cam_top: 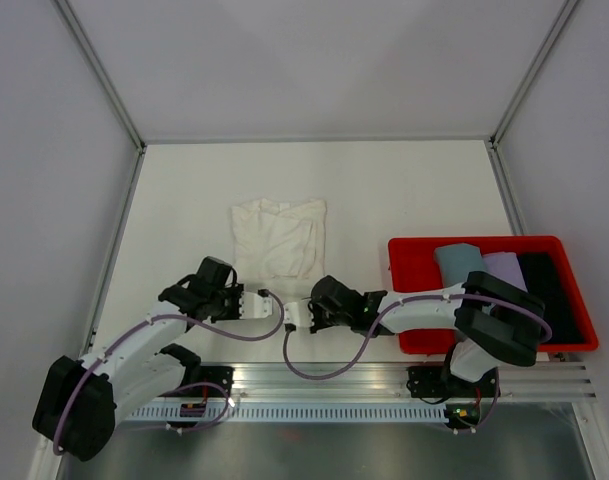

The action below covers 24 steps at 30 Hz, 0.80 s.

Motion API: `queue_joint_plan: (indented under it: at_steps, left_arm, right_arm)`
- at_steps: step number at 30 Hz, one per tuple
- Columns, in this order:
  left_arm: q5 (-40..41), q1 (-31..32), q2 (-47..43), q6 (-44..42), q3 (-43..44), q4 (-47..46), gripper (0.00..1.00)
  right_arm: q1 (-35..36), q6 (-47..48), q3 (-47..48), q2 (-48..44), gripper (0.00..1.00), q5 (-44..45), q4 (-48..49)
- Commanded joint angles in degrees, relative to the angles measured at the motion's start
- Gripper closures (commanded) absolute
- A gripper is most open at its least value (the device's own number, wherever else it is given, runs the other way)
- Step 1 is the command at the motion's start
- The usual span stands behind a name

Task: Roll the t-shirts
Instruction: Roll the tshirt

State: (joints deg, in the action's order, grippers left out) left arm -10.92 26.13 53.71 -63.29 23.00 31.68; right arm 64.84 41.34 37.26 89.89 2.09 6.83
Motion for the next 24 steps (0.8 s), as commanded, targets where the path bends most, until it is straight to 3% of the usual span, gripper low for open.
queue_joint_plan:
  at_steps: [1, 10, 15, 24]
  left_arm:
    - [-3.49, -0.03, 2.79, 2.90, 4.66, 5.30, 0.98]
    - [-16.14, -2.75, 4.90, 0.19, 14.08, 29.03, 0.98]
    - [-21.34, -6.43, 12.89, -3.94, 19.35, 39.22, 0.98]
    - [-24.42, -14.16, 30.38, -13.26, 33.85, 51.20, 0.94]
  right_arm:
    - [-1.99, -2.58, 2.03, -0.58, 1.00, -4.00, -4.97]
    - [-5.07, -13.47, 4.85, -9.46, 1.00, -20.70, -17.19]
    - [-9.72, -15.06, 4.23, -12.63, 1.00, -33.98, -19.40]
    - [-20.44, -14.10, 14.33, -1.30, 1.00, -57.79, -33.97]
